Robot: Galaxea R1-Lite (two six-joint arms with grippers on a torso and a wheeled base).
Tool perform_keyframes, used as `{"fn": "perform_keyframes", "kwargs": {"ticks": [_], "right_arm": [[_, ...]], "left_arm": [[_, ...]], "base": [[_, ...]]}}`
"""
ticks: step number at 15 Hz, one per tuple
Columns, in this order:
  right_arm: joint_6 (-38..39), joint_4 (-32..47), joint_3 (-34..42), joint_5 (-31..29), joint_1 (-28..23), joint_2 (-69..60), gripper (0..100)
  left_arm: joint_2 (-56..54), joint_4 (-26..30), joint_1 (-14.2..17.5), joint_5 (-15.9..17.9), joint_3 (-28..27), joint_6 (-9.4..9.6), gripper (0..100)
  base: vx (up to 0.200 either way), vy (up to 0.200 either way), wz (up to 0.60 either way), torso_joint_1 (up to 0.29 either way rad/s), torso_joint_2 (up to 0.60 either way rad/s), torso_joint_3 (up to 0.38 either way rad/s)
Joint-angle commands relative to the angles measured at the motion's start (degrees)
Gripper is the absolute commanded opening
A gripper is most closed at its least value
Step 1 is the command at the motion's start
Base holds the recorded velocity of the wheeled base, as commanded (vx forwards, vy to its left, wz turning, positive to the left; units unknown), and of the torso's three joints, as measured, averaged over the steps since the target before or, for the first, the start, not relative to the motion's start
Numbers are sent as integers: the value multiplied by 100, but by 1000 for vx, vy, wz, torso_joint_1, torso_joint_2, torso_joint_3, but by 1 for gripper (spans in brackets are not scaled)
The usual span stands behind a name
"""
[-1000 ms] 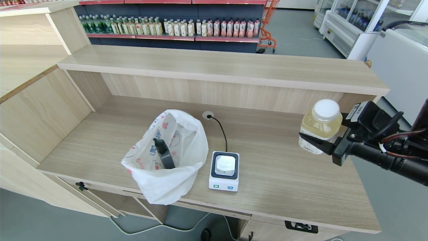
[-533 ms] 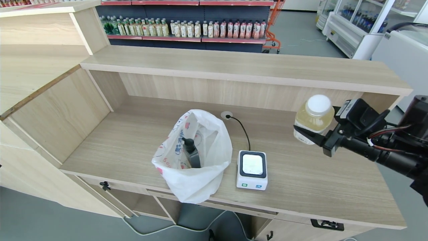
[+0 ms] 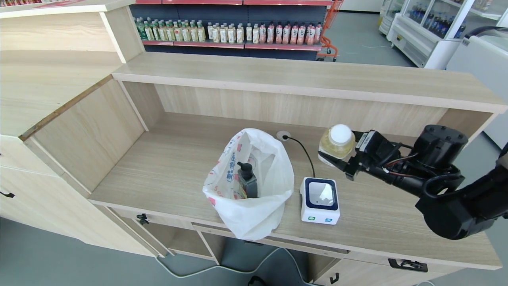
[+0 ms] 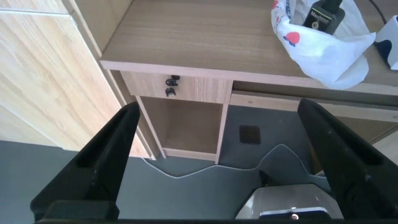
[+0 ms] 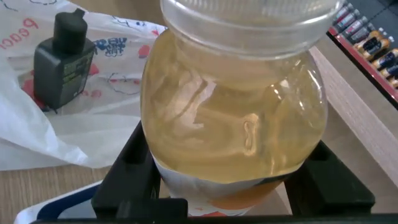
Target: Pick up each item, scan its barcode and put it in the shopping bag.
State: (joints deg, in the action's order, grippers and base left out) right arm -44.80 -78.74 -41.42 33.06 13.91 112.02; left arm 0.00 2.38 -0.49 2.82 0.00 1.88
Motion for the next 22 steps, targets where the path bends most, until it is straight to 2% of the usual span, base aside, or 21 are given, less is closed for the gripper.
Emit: {"fn": "perform_keyframes", "kwargs": {"ticks": [1,11,18,22], "right_arm": [[-11,-256,-6,78,33,496,0],[-319,-695,12,157,121,997,0],[-433,-695,55,148,130,1015,0],[-442,-713,389,122,130,962,0]], "left_arm": [[9,0,-4,0,0,-3,100],[9,0,-4,0,0,6,100],[9,0,-4,0,0,6,100],[9,0,-4,0,0,6,100]], "base": [[0,0,0,0,0,0],[0,0,0,0,0,0],[0,0,0,0,0,0],[0,0,0,0,0,0]]}}
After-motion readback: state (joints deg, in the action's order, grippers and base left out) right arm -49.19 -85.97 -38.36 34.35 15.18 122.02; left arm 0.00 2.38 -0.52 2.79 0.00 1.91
